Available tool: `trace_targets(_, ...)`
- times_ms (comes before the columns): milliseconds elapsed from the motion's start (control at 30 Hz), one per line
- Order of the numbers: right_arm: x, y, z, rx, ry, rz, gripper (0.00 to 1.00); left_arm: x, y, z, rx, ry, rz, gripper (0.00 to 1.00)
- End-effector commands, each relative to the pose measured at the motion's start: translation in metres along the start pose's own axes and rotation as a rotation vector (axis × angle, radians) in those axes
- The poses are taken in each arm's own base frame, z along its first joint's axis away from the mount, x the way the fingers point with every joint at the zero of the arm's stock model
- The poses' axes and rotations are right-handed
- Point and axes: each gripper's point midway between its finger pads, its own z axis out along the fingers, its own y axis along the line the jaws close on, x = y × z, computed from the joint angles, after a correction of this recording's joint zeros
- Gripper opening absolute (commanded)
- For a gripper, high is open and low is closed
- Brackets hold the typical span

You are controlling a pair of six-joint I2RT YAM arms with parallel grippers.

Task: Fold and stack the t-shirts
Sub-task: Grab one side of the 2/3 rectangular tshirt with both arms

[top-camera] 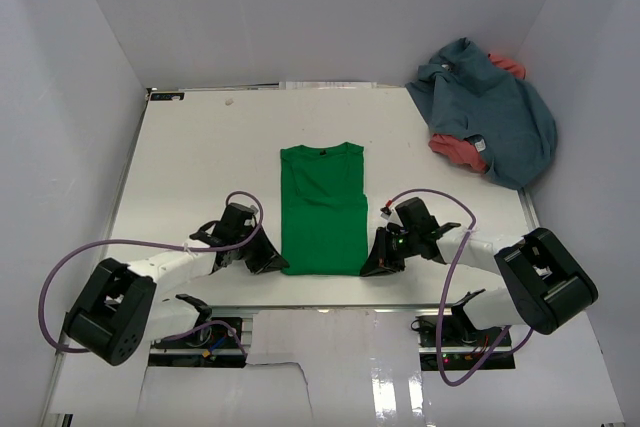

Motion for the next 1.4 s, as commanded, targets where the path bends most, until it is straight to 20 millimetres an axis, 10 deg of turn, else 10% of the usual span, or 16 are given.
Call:
trace_targets(0,-0.006,0.006,-0.002,0.010,-0.005,-0.021,0.08,0.012,0.028,0.004,-0.077,0.021,-0.008,0.04)
trace_targets(767,0.039,-0.004,-0.029,0.056,0.090,-0.048,0.08,0.061,0.019,-0.018,-0.017,0.160,-0.027,0.00)
trace_targets(1367,0.007,0.046,-0.047,-0.004,0.051,-0.145,0.08,0.037,-0.039,-0.039,0.070,0.138,-0.022,0.00)
